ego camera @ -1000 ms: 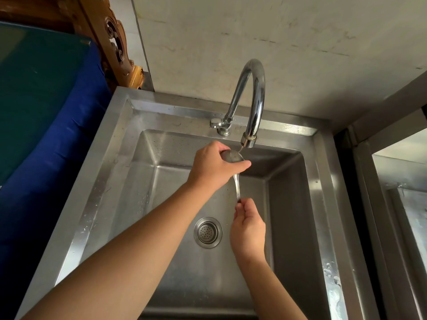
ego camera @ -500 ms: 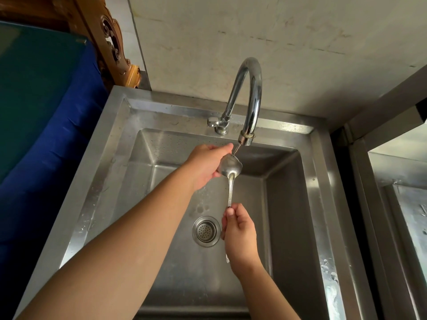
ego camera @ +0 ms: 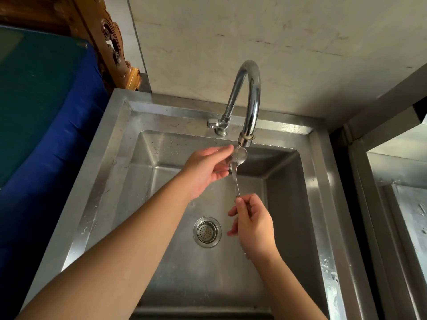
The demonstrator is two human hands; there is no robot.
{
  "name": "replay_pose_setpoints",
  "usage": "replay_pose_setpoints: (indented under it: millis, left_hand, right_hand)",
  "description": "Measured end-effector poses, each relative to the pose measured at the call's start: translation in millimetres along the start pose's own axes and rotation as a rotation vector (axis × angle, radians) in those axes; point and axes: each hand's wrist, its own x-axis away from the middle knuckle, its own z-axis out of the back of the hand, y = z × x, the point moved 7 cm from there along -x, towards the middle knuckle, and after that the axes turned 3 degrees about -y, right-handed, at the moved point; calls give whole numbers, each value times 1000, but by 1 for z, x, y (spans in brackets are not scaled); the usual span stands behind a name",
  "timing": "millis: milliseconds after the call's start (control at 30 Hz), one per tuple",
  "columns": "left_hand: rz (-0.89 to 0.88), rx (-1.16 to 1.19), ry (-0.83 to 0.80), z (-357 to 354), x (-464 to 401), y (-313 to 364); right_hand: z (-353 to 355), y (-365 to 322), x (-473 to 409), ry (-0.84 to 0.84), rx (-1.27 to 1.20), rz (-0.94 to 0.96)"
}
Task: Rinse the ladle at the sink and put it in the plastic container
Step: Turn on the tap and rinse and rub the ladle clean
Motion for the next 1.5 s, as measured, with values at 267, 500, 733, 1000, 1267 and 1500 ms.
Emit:
replay_pose_setpoints:
  millis: [267, 500, 733, 1000, 1267, 1500]
  left_hand:
    - [-76, -89, 57, -4, 3, 2]
    - [-161, -227, 25, -5, 6, -6]
    - [-197, -371, 145, 1, -1, -7]
    - [-242, -468, 256, 1, -2, 15]
    - [-471, -1255, 227, -19, 13, 30]
    - [-307, -1250, -25, -14, 13, 22]
  right_hand:
    - [12, -9, 12, 87, 121, 9]
    - [10, -7, 25, 69, -44, -186]
    - [3, -21, 20, 12, -140, -232]
    - [2, -29, 16, 113, 106, -138]
    - [-2, -8, 26, 84, -142, -317]
    - [11, -8, 31, 94, -190, -332]
